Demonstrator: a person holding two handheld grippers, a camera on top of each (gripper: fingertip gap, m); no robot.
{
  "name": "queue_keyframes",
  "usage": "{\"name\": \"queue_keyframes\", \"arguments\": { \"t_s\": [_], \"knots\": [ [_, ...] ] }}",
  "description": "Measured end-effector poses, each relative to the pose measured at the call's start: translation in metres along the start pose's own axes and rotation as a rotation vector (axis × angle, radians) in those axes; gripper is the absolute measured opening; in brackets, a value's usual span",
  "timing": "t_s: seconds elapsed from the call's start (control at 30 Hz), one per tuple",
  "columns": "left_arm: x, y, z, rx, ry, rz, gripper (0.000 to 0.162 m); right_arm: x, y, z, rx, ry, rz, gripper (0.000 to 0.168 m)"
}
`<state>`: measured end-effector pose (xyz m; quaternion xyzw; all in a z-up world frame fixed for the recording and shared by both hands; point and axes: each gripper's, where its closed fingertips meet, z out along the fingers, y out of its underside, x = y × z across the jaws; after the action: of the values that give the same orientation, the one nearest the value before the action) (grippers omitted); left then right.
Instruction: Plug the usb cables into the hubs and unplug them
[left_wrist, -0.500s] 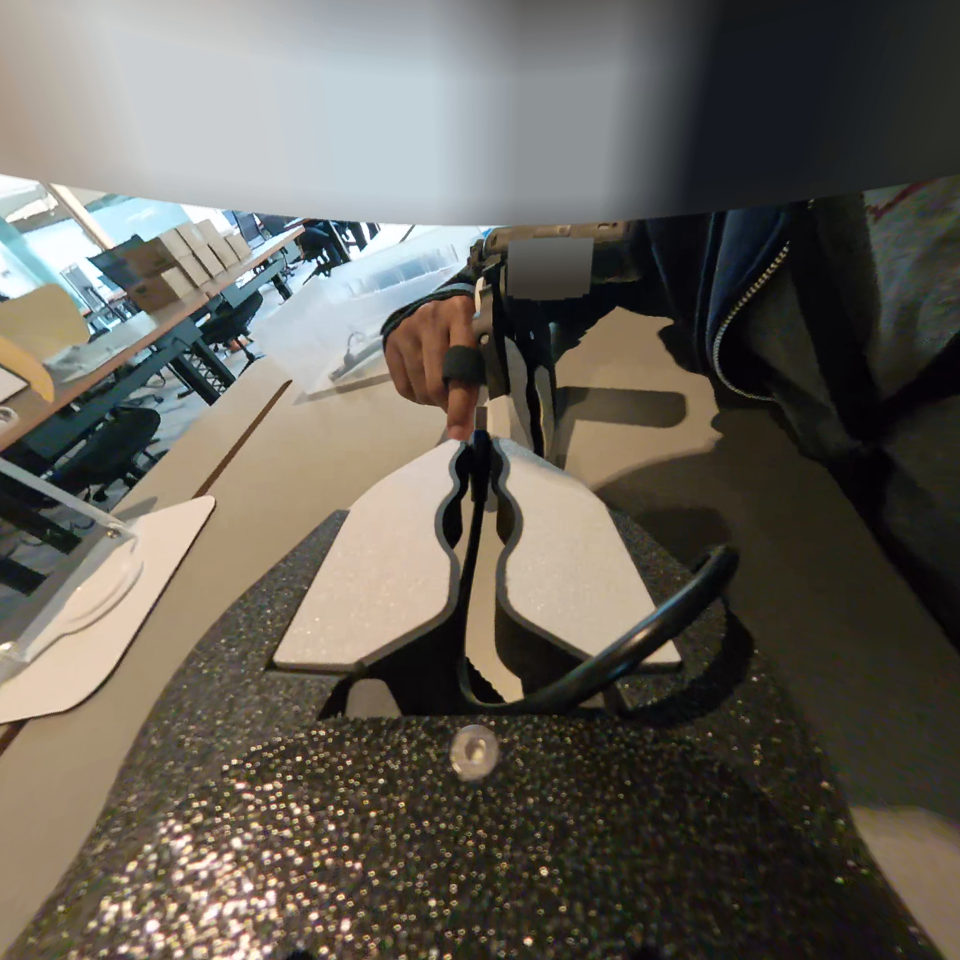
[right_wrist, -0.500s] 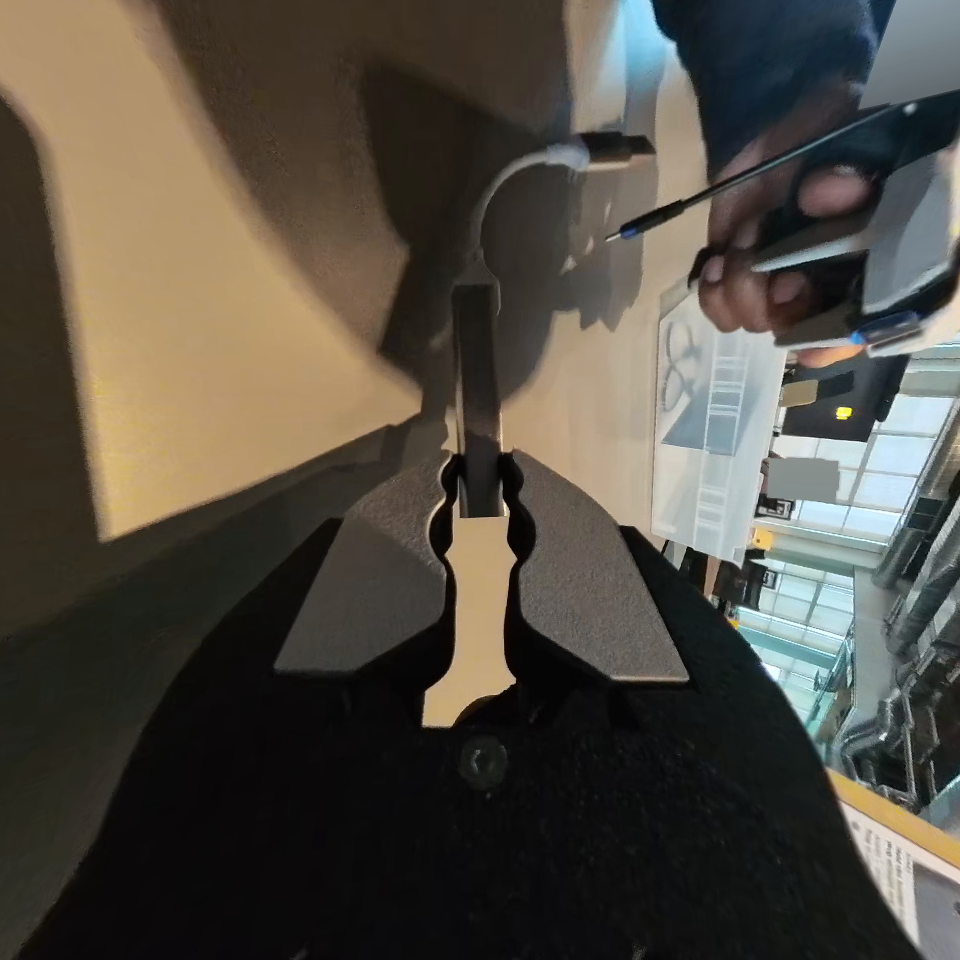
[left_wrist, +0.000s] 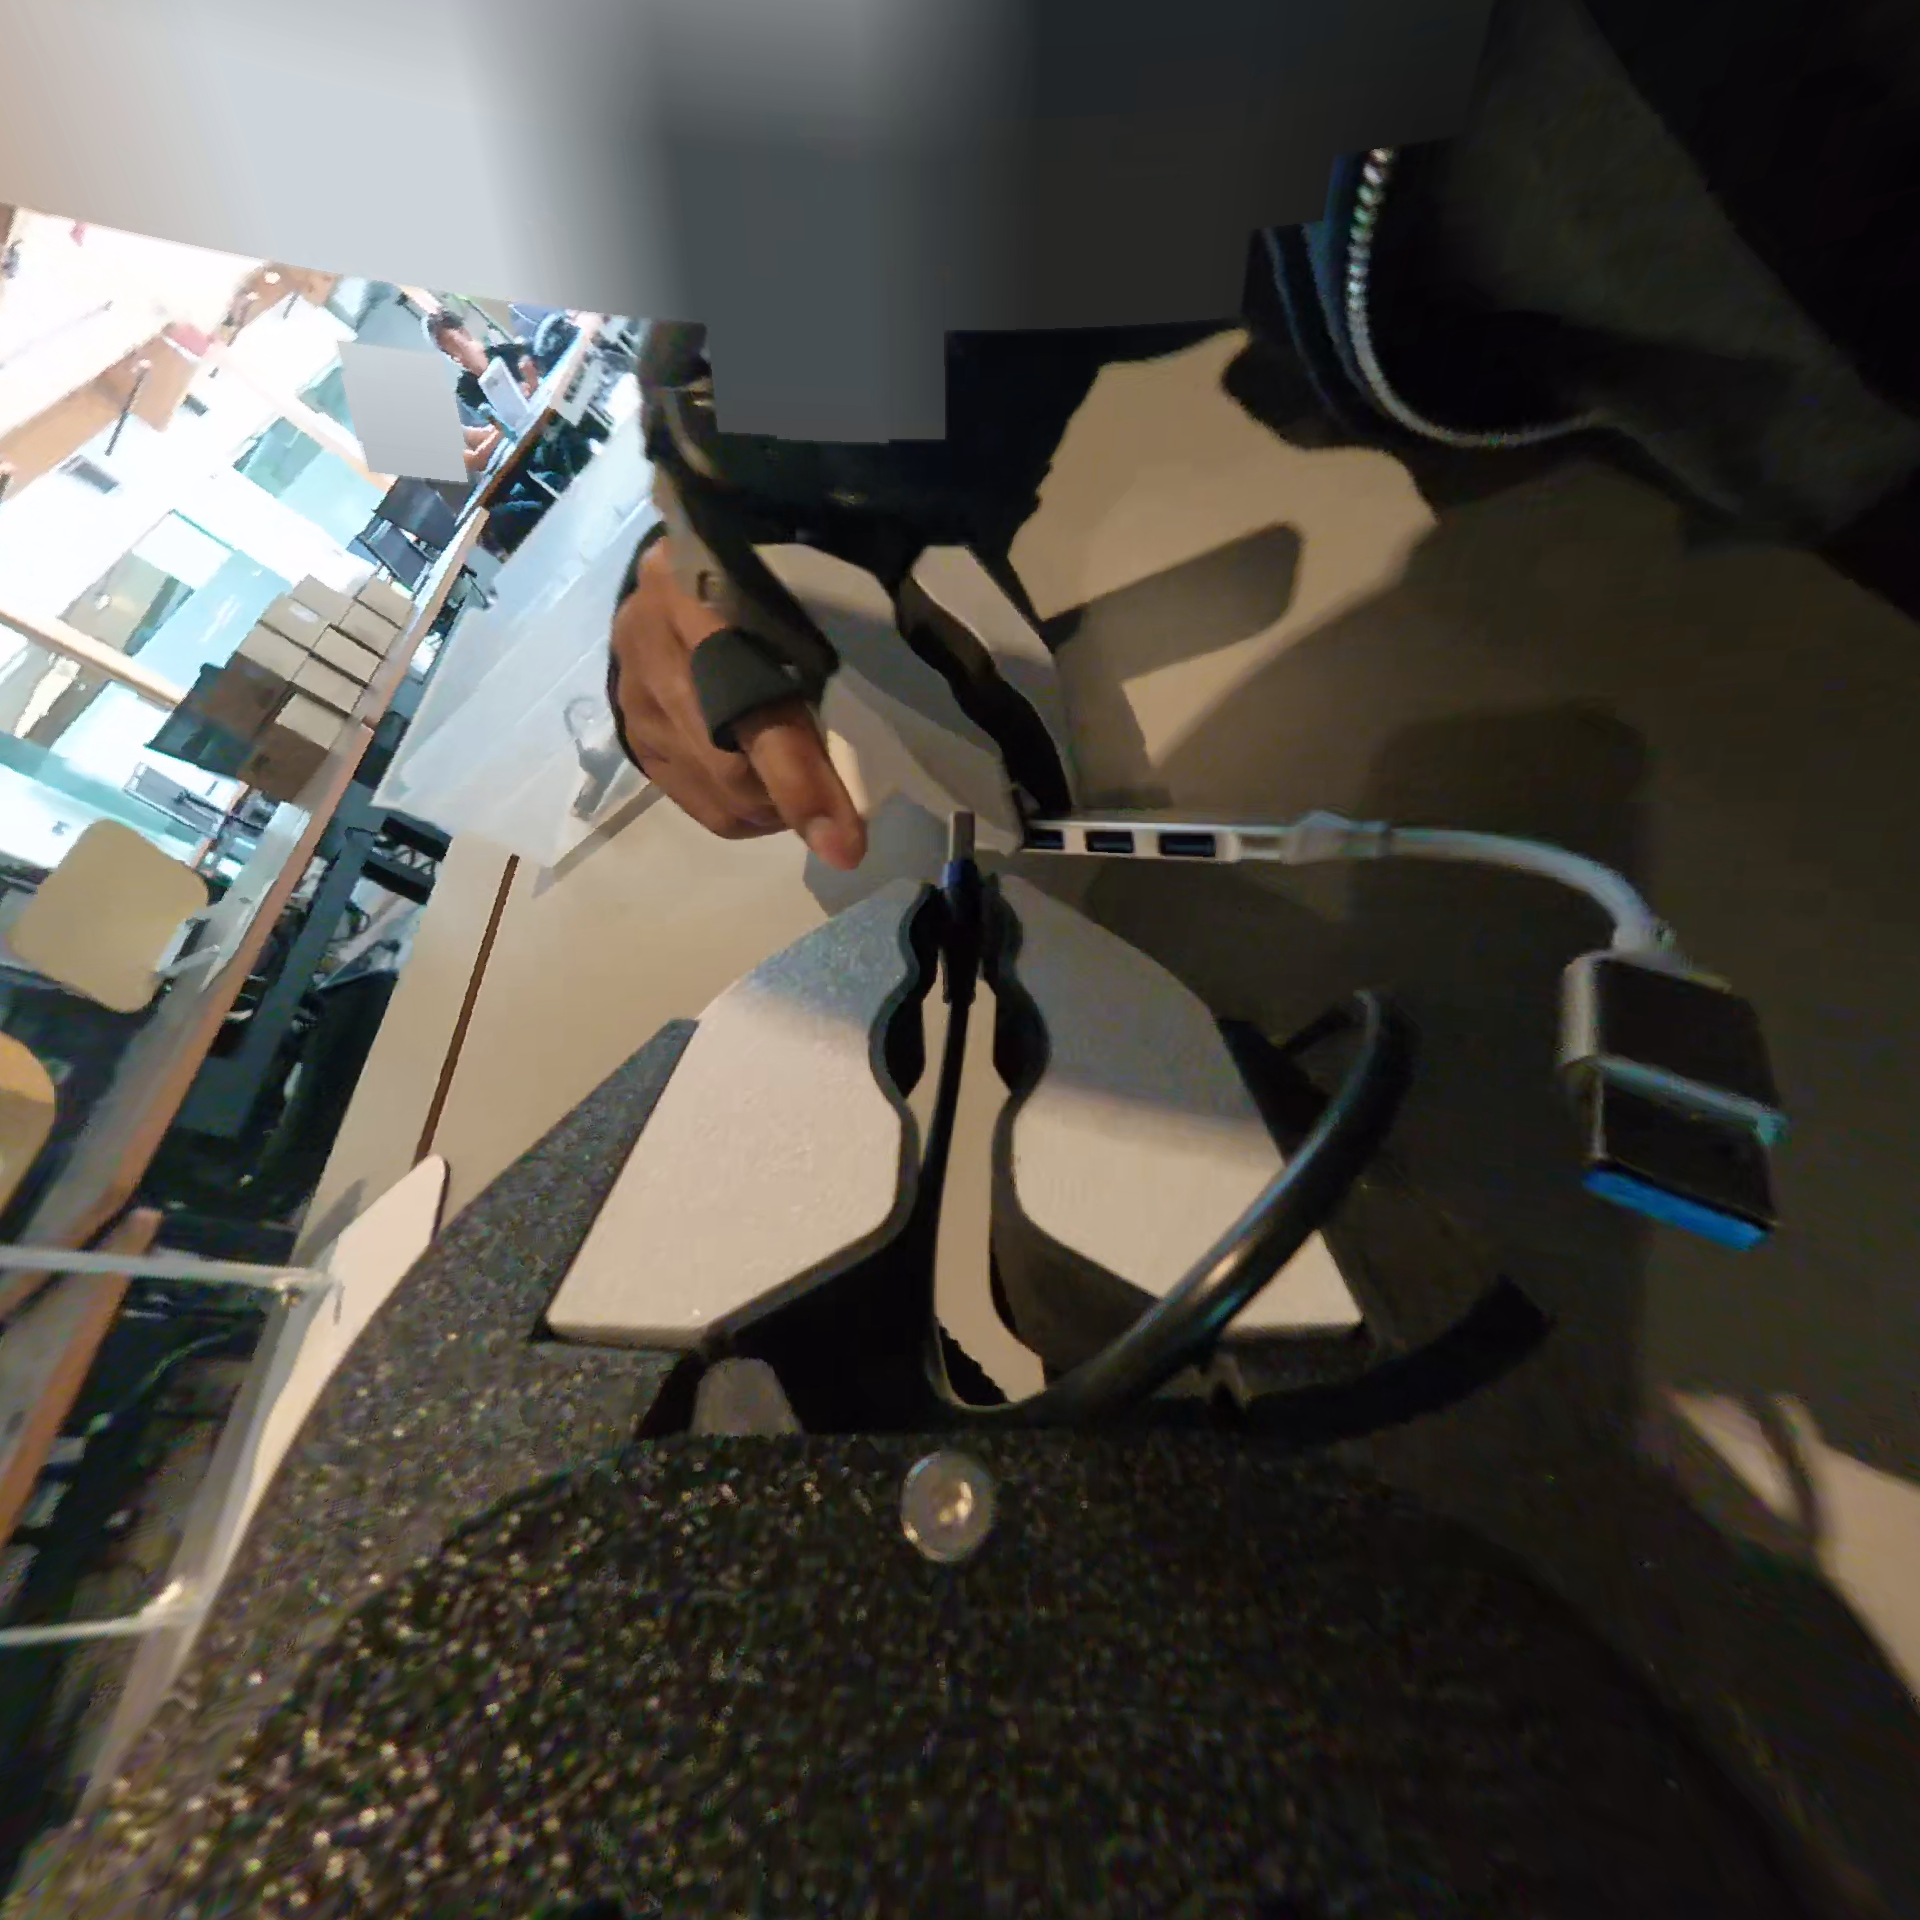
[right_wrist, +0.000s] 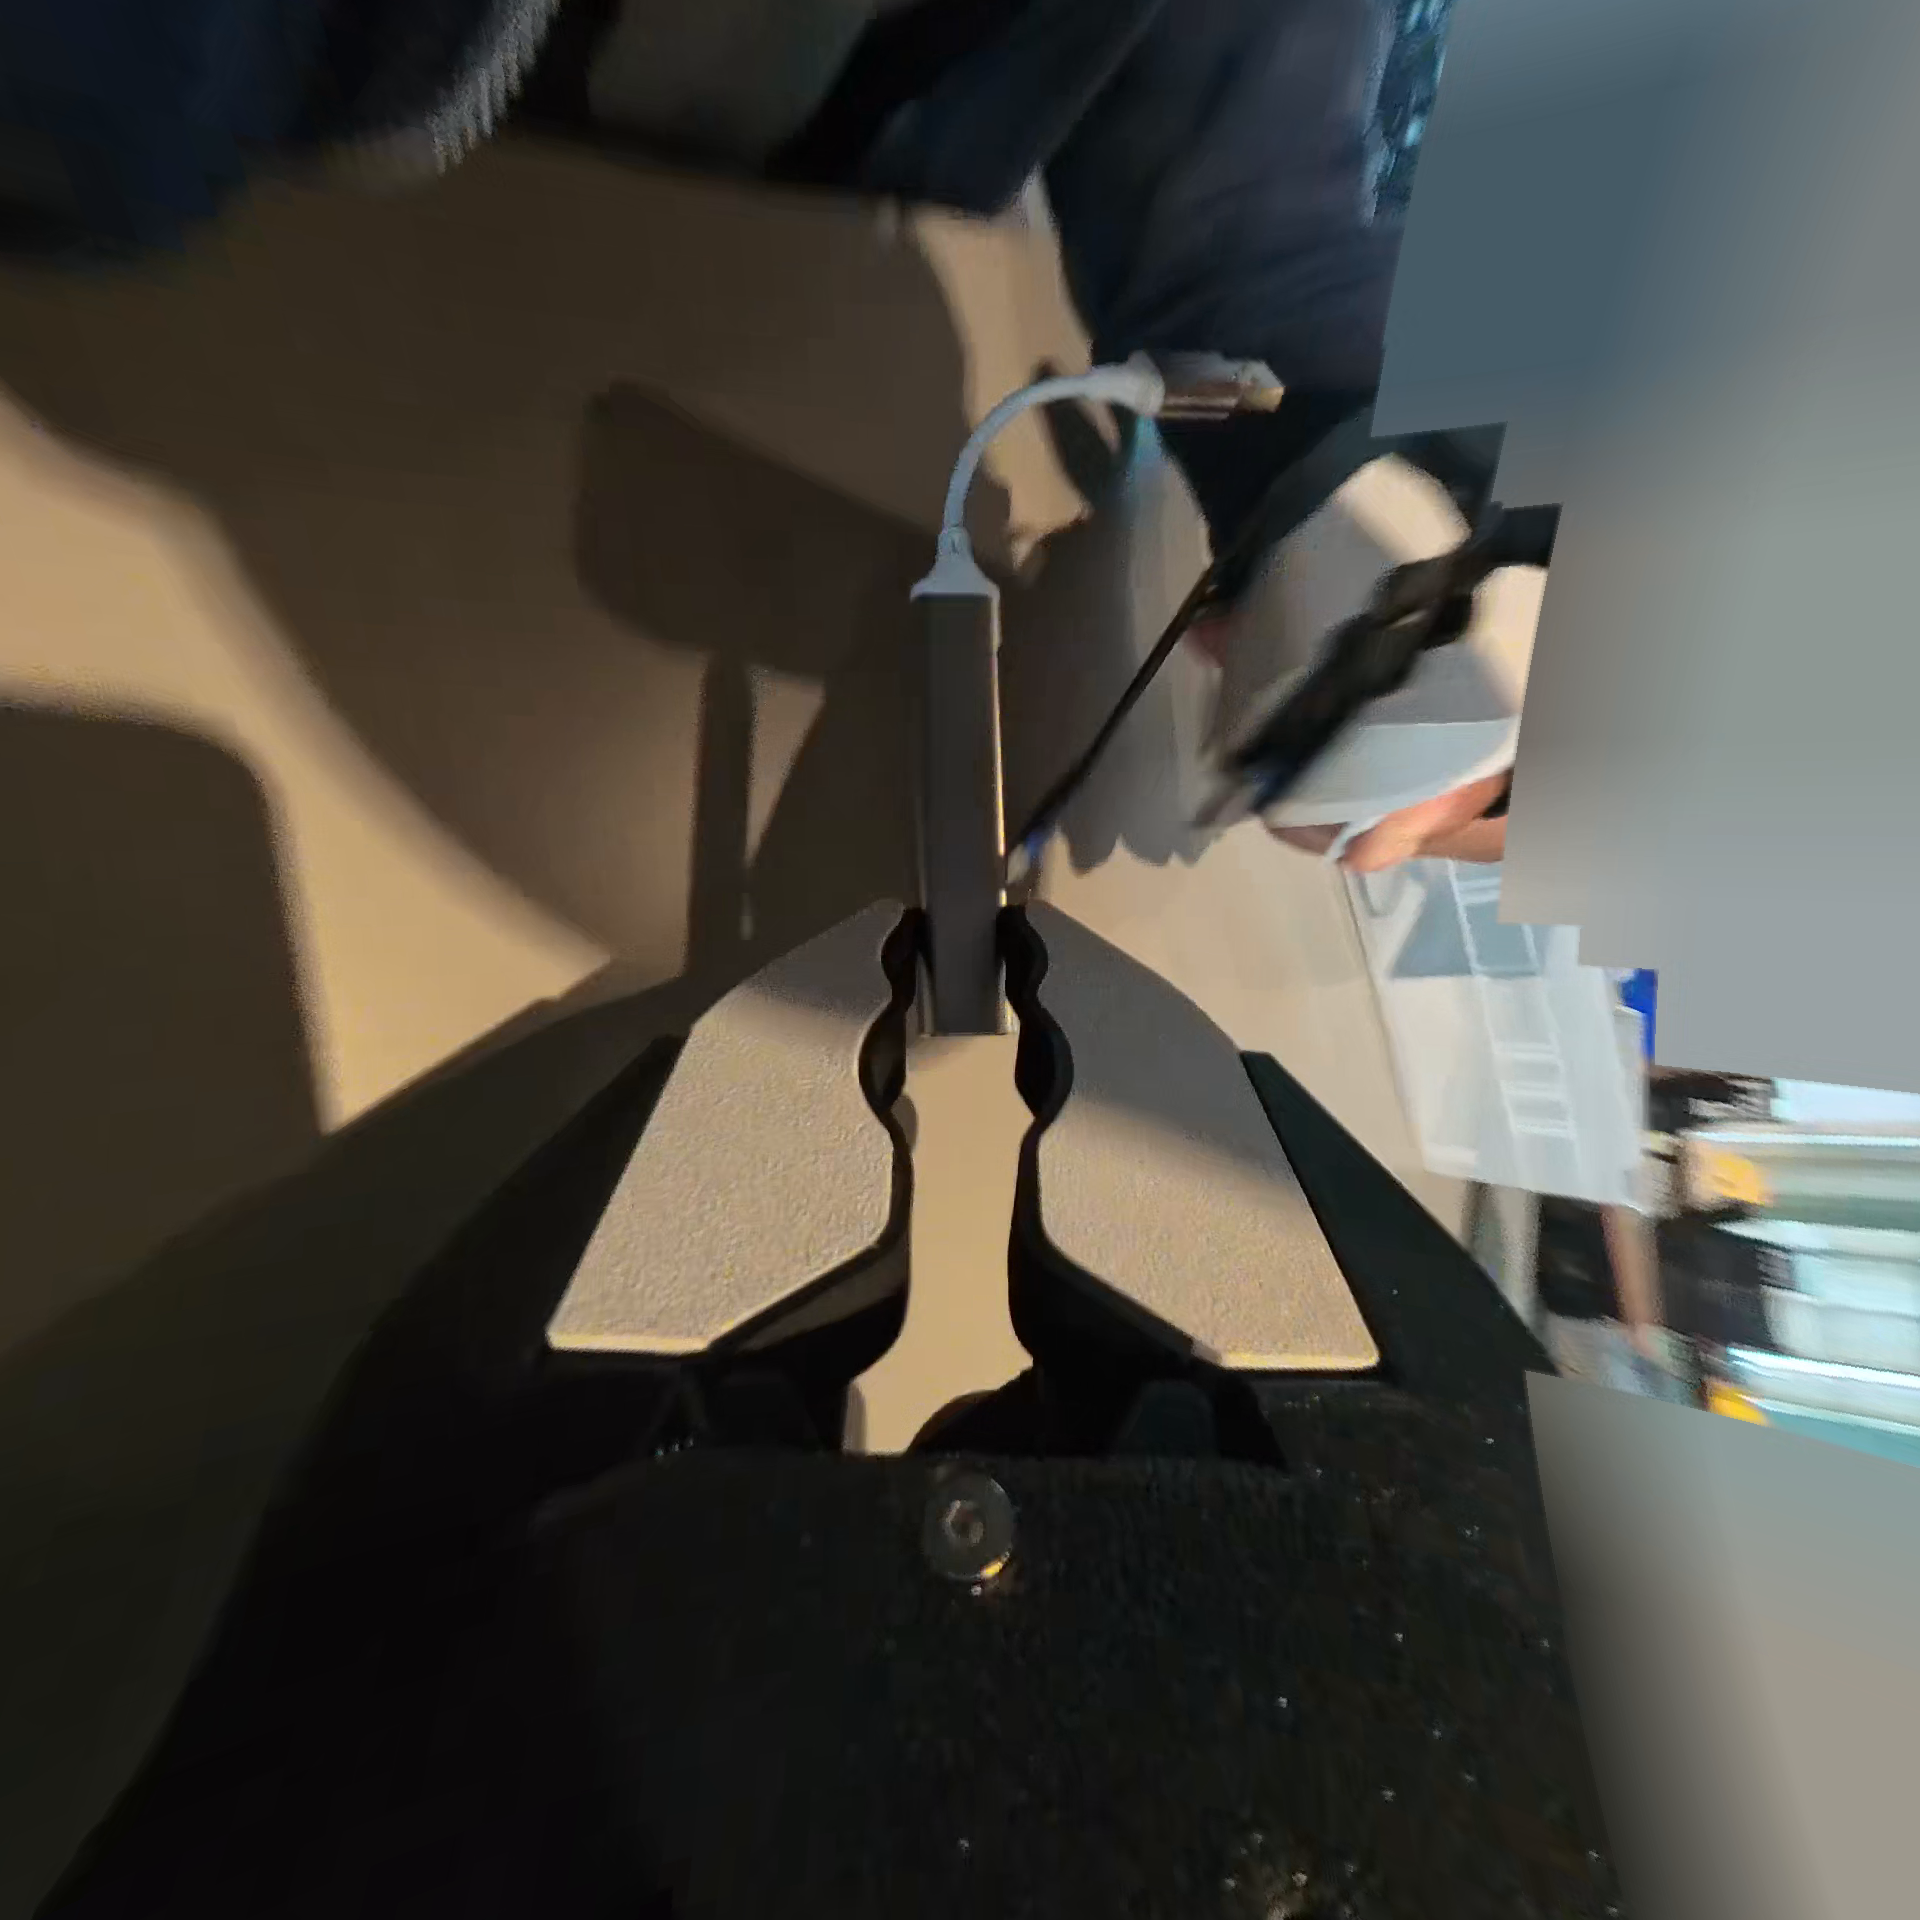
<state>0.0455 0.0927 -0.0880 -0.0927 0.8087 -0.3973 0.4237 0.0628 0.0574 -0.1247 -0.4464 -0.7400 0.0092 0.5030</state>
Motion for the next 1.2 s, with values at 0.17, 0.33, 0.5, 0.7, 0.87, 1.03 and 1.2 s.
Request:
{"name": "queue_keyframes", "arguments": {
  "t_s": [0.17,0.33,0.5,0.7,0.87,1.03,1.2],
  "knots": [
    [0.019,0.004,0.015,-0.066,0.051,0.135,0.008,-0.008,-0.01,-0.006,0.094,-0.049,0.104,0.016],
    [0.03,0.003,0.021,-0.088,0.069,0.231,0.008,-0.012,-0.012,-0.007,0.156,-0.096,0.195,0.016],
    [0.033,0.004,0.024,-0.11,0.061,0.324,0.008,-0.016,-0.013,-0.01,0.206,-0.16,0.28,0.016],
    [0.04,0.003,0.03,-0.107,0.058,0.379,0.008,-0.018,-0.011,-0.01,0.234,-0.212,0.325,0.016],
    [0.04,-0.001,0.032,-0.105,0.024,0.416,0.008,-0.017,-0.013,-0.014,0.271,-0.252,0.374,0.016],
    [0.041,-0.01,0.034,-0.084,0.0,0.446,0.008,-0.017,-0.021,-0.02,0.332,-0.296,0.43,0.016],
    [0.038,-0.02,0.035,-0.067,-0.068,0.5,0.008,-0.013,-0.029,-0.027,0.4,-0.322,0.494,0.016]
  ]
}}
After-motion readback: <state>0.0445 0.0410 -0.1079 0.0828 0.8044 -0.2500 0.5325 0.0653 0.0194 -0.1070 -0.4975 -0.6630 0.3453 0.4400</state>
